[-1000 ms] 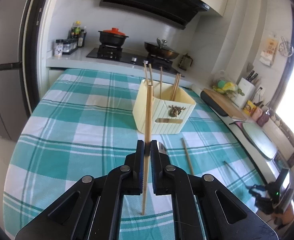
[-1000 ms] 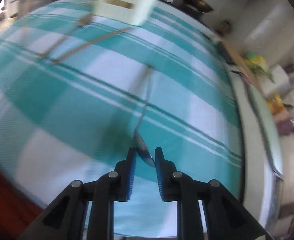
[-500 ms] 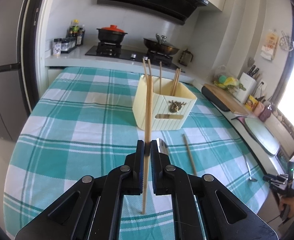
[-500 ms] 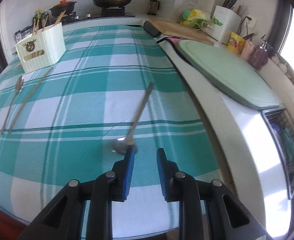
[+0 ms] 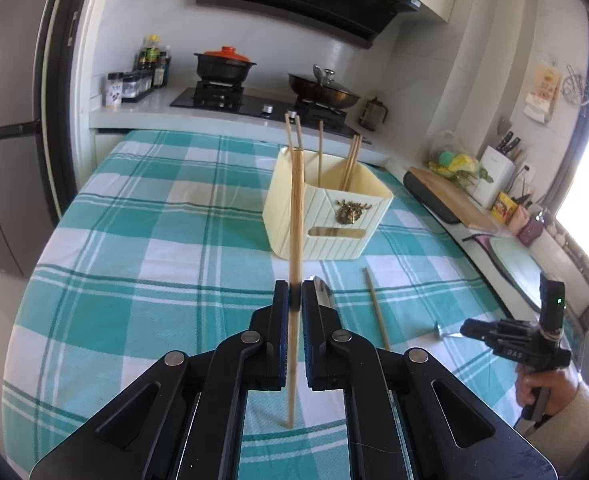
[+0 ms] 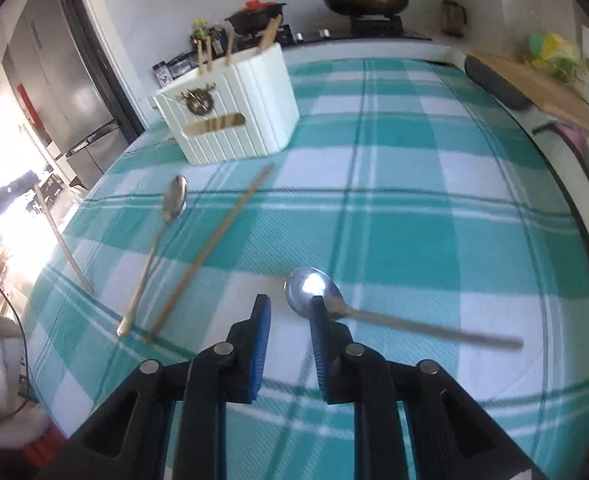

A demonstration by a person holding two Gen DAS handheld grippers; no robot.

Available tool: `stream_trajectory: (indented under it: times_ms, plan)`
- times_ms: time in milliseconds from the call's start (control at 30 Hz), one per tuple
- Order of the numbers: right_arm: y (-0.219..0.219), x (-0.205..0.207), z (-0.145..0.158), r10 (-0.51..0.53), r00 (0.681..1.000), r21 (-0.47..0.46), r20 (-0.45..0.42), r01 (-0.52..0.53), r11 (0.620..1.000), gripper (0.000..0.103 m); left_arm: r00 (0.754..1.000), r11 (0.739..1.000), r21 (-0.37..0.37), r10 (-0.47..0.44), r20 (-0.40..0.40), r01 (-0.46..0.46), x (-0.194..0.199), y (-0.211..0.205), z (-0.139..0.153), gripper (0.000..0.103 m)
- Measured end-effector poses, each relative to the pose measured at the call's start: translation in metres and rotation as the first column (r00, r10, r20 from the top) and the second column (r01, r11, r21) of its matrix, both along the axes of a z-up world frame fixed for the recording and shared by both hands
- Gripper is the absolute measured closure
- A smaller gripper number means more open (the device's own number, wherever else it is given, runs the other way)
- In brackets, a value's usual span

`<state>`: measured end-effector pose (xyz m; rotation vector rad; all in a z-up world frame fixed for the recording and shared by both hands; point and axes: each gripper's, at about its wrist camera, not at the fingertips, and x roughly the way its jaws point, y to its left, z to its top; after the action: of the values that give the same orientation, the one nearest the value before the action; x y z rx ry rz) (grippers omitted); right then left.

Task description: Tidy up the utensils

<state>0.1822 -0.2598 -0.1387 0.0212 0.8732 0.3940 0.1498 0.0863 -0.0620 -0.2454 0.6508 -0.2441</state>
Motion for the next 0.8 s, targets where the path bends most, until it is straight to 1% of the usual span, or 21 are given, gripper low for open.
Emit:
stream_trajectory:
  times_ms: [33, 67, 133, 167, 200, 233, 267, 300, 367, 433, 500, 533, 567, 633, 733, 767, 800]
  plan:
    - [0.001, -0.001, 0.005, 0.010, 1.000, -0.028, 0.027, -0.010, 1.000, 0.079, 1.000, 1.000, -0.005, 0.006, -0.002, -0.006, -0.001, 0.003, 0.000, 0.098]
    - [0.002, -0.001, 0.008, 0.026, 0.999, -0.068, 0.038, -0.023, 0.997, 0.079, 1.000, 1.000, -0.006, 0.011, -0.005, -0.012, -0.001, 0.006, -0.001, 0.098]
    - [-0.002, -0.002, 0.009, 0.072, 0.997, -0.152, 0.038, -0.066, 0.986, 0.074, 1.000, 1.000, -0.008, 0.018, -0.014, -0.018, -0.001, 0.009, -0.004, 0.098]
    - [-0.005, -0.003, 0.008, 0.098, 0.995, -0.208, 0.033, -0.089, 0.974, 0.070, 1.000, 1.000, -0.011, 0.019, -0.020, -0.020, 0.000, 0.010, -0.005, 0.098]
    - [-0.009, 0.000, 0.005, 0.114, 0.993, -0.277, 0.030, -0.101, 0.955, 0.069, 1.000, 1.000, -0.013, 0.019, -0.025, -0.019, 0.001, 0.010, -0.007, 0.098]
    - [-0.015, 0.003, 0.002, 0.117, 0.993, -0.342, 0.028, -0.101, 0.934, 0.069, 0.999, 1.000, -0.013, 0.015, -0.029, -0.016, 0.002, 0.010, -0.008, 0.098]
    - [-0.027, 0.011, 0.001, 0.104, 0.994, -0.383, 0.024, -0.087, 0.920, 0.069, 1.000, 1.000, -0.012, 0.011, -0.029, -0.012, 0.003, 0.008, -0.008, 0.098]
    - [-0.040, 0.019, -0.002, 0.071, 0.997, -0.399, 0.020, -0.057, 0.915, 0.069, 1.000, 1.000, -0.010, 0.006, -0.028, -0.006, 0.003, 0.006, -0.008, 0.098]
    - [-0.070, 0.037, -0.011, -0.028, 1.000, -0.373, -0.003, 0.025, 0.928, 0.069, 1.000, 1.000, -0.005, -0.004, -0.026, 0.004, 0.004, 0.001, -0.008, 0.098]
    - [-0.094, 0.050, -0.027, -0.105, 0.990, -0.344, -0.091, 0.068, 0.937, 0.069, 1.000, 1.000, -0.002, -0.009, -0.024, 0.009, 0.004, -0.002, -0.008, 0.098]
    - [-0.102, 0.048, -0.042, -0.110, 0.978, -0.287, -0.176, 0.056, 0.956, 0.069, 1.000, 1.000, 0.007, -0.009, -0.018, 0.010, 0.003, -0.004, -0.006, 0.098]
    - [-0.102, 0.040, -0.040, -0.109, 0.980, -0.272, -0.168, 0.060, 0.961, 0.070, 1.000, 1.000, 0.013, -0.008, -0.016, 0.008, 0.002, -0.004, -0.005, 0.098]
    - [-0.098, 0.032, -0.040, -0.097, 0.977, -0.254, -0.190, 0.047, 0.966, 0.070, 1.000, 1.000, 0.020, -0.005, -0.015, 0.006, 0.002, -0.002, -0.005, 0.098]
    - [-0.085, 0.013, -0.036, -0.056, 0.966, -0.175, -0.251, 0.012, 0.984, 0.069, 1.000, 1.000, 0.021, 0.013, -0.017, -0.012, 0.002, 0.003, -0.004, 0.098]
    - [-0.051, -0.019, -0.032, 0.080, 0.944, -0.081, -0.321, -0.111, 0.990, 0.069, 0.998, 0.998, -0.029, 0.056, -0.031, -0.057, 0.005, 0.022, -0.005, 0.098]
    - [-0.040, -0.028, -0.030, 0.123, 0.935, -0.059, -0.333, -0.151, 0.987, 0.070, 0.996, 0.995, -0.050, 0.079, -0.037, -0.081, 0.006, 0.029, -0.006, 0.098]
    - [-0.029, -0.036, -0.026, 0.150, 0.933, -0.059, -0.327, -0.178, 0.982, 0.072, 0.994, 0.992, -0.070, 0.099, -0.047, -0.102, 0.007, 0.036, -0.008, 0.097]
